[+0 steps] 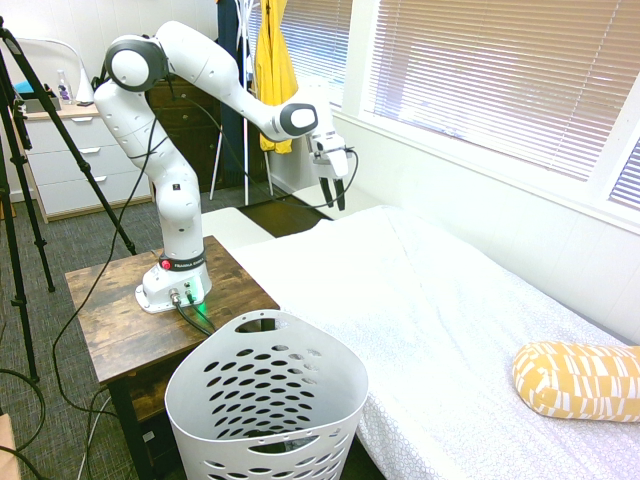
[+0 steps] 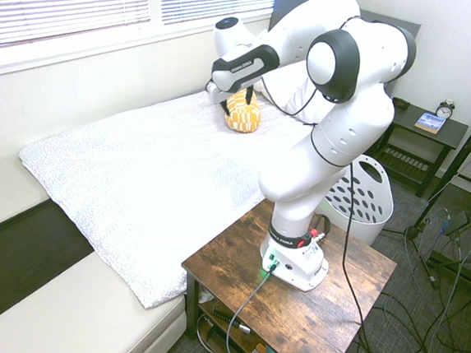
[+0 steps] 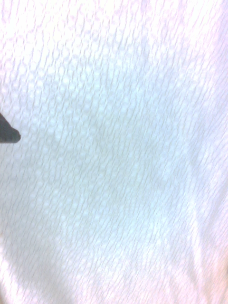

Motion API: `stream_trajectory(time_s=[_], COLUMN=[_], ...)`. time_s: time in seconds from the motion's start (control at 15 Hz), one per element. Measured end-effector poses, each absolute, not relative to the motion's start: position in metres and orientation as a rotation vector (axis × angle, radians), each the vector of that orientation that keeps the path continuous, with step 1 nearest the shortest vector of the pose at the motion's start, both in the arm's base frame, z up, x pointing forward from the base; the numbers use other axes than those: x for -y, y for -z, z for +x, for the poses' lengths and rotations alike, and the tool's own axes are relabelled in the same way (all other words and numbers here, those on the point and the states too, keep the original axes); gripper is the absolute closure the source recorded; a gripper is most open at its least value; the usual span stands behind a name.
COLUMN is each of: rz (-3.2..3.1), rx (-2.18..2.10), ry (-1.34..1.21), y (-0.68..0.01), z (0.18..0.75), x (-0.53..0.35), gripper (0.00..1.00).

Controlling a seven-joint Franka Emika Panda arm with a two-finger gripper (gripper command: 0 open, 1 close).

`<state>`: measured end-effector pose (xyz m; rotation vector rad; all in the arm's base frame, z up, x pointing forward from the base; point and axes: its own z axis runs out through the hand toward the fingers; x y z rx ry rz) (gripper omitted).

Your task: Put my clothes in the laundry bag

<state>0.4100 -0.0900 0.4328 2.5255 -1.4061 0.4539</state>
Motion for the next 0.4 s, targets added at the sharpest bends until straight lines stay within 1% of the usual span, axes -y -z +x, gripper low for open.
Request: stream_trajectory(time_s=[0.2, 0.4], rz=[2.706, 2.82], rx=[1.391, 1.33], ry=[-0.403, -0.347], y=[-0.408, -0.4], z=[0.431, 0.436], x=[0.001, -0.045], gripper=[0.0, 0.0])
